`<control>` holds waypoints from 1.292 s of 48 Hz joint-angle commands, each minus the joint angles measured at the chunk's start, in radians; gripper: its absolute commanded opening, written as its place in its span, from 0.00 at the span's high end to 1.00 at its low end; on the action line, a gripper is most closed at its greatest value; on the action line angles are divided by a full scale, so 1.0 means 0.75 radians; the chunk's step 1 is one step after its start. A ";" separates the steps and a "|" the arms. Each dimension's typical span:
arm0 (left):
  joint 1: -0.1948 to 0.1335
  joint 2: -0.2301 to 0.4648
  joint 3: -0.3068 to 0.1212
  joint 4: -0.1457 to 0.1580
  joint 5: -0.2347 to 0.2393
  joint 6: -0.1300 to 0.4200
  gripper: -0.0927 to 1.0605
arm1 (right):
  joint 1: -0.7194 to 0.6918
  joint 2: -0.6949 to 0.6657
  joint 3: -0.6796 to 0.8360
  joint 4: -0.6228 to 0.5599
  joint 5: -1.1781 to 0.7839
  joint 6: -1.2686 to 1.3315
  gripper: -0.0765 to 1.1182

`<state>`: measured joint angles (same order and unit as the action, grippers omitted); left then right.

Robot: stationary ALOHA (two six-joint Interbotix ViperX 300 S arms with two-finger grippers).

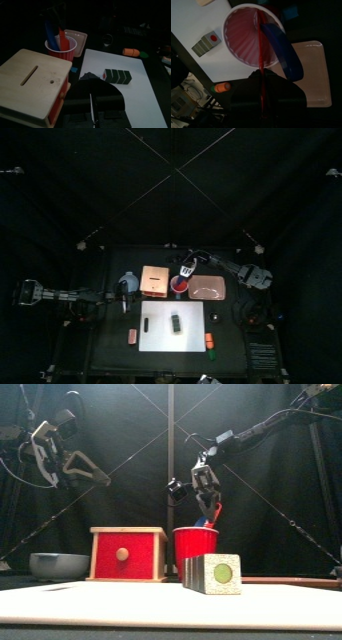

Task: Place sushi on board then cut the sushi with the knife then place the pieces on the plate
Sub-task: Grasp knife edge with left hand

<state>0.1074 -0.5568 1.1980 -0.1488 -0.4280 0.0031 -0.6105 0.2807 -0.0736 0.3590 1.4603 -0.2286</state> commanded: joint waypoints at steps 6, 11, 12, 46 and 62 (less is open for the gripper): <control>0.004 -0.002 -0.018 -0.002 -0.004 -0.002 0.95 | -0.004 -0.102 -0.051 0.002 0.047 0.002 0.63; 0.004 -0.002 -0.018 -0.002 -0.004 -0.002 0.95 | -0.006 -0.141 -0.053 -0.002 0.057 0.004 0.63; 0.004 -0.002 -0.016 -0.002 -0.004 -0.002 0.95 | -0.004 -0.151 -0.051 -0.004 0.061 0.004 0.63; -0.008 -0.051 -0.033 0.000 -0.012 0.002 0.94 | 0.090 -0.699 0.153 -0.047 -0.160 0.002 0.63; -0.029 -0.119 -0.035 0.045 -0.014 0.004 0.92 | 0.374 -1.000 0.648 -0.039 -0.736 0.008 0.63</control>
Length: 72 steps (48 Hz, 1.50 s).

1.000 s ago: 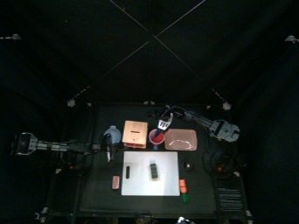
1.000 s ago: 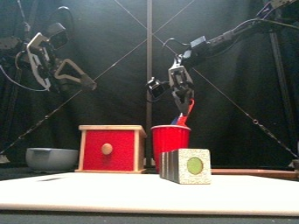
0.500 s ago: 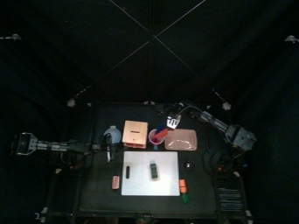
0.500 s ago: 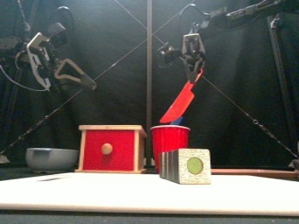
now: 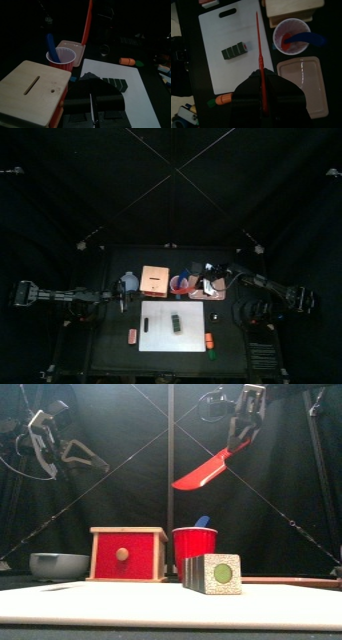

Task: Place sushi on board then cut the sushi with the knife then place the pieces on the plate
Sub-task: Grasp knife edge with left hand

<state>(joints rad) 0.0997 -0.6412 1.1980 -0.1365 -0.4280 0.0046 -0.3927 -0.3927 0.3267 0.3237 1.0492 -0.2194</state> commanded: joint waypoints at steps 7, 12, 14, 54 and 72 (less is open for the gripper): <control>-0.061 -0.006 -0.047 0.055 -0.012 -0.002 0.85 | 0.215 -0.170 0.299 0.010 -0.458 -0.004 0.63; -0.112 -0.002 -0.051 0.053 -0.008 -0.004 0.76 | 0.313 -0.196 0.440 0.006 -0.671 -0.004 0.63; -0.135 0.000 -0.053 0.053 -0.004 -0.004 0.72 | 0.346 -0.198 0.491 0.002 -0.755 -0.004 0.63; -0.229 0.405 -0.358 -0.100 0.309 0.000 0.10 | 0.524 -0.014 0.720 0.022 -1.270 -0.004 0.63; -0.231 0.683 -0.544 -0.104 0.462 0.000 0.10 | 0.567 0.045 0.714 0.067 -1.305 -0.004 0.63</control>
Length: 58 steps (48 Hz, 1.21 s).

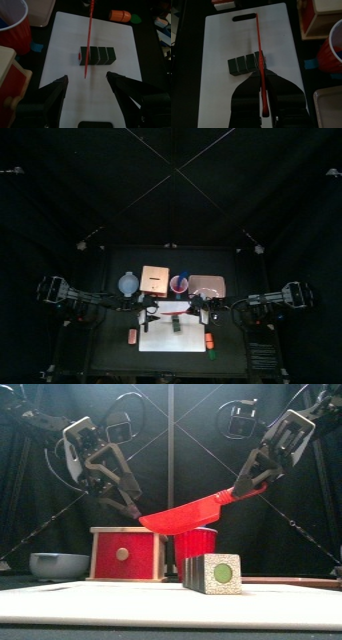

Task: Place sushi on board then cut the sushi with the knife then place the pieces on the plate
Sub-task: Grasp knife edge with left hand

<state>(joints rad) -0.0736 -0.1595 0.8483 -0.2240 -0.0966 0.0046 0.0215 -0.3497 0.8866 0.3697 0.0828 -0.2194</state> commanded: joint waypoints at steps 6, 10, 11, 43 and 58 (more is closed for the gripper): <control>0.000 0.090 -0.125 0.033 0.067 0.000 0.12 | 0.020 -0.014 -0.035 0.012 -0.018 -0.004 0.63; 0.002 0.119 -0.155 0.041 0.100 0.002 0.14 | 0.025 -0.012 -0.035 0.012 -0.022 -0.004 0.63; 0.002 0.125 -0.162 0.043 0.108 0.000 0.15 | 0.027 -0.012 -0.035 0.012 -0.022 -0.004 0.63; -0.004 0.209 -0.256 0.076 0.182 0.000 0.26 | 0.055 0.022 -0.037 0.012 -0.035 -0.004 0.63; -0.014 0.231 -0.278 0.084 0.186 0.002 0.26 | 0.055 0.025 -0.037 0.012 -0.035 -0.004 0.63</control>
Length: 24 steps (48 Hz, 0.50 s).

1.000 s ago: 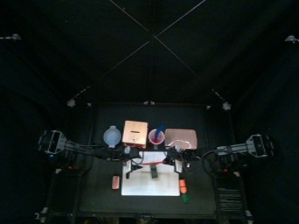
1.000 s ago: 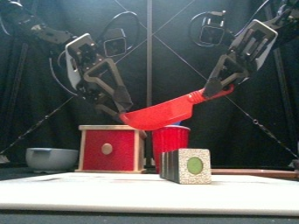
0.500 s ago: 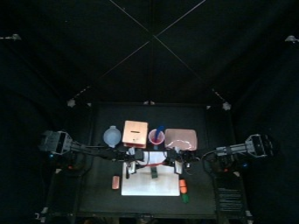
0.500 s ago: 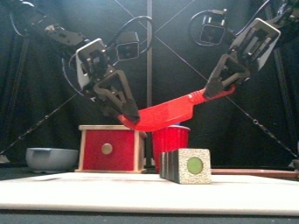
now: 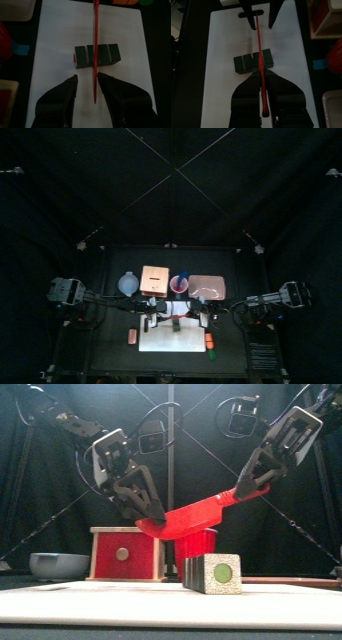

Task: Place sushi on board then cut the sushi with the knife then place the pieces on the plate
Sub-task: Grasp knife edge with left hand

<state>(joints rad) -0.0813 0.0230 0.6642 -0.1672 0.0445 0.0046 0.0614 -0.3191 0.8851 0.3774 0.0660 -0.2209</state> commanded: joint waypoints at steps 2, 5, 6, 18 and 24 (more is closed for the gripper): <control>-0.002 -0.012 -0.033 0.008 -0.002 0.002 0.26 | 0.002 -0.016 -0.033 0.002 -0.012 -0.004 0.63; -0.002 -0.012 -0.033 0.008 -0.002 0.000 0.27 | 0.002 -0.018 -0.033 0.002 -0.012 -0.002 0.63; -0.002 -0.012 -0.031 0.008 -0.002 0.000 0.28 | 0.002 -0.016 -0.033 0.002 -0.012 -0.002 0.63; -0.002 0.000 -0.029 0.010 0.002 0.002 0.47 | 0.002 -0.016 -0.031 0.002 -0.012 -0.002 0.63; -0.004 0.008 -0.029 0.008 0.004 0.000 0.55 | 0.004 -0.012 -0.018 0.016 -0.012 -0.002 0.63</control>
<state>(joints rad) -0.0859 0.0337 0.6627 -0.1626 0.0491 0.0077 0.0614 -0.3175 0.8851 0.3789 0.0644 -0.2209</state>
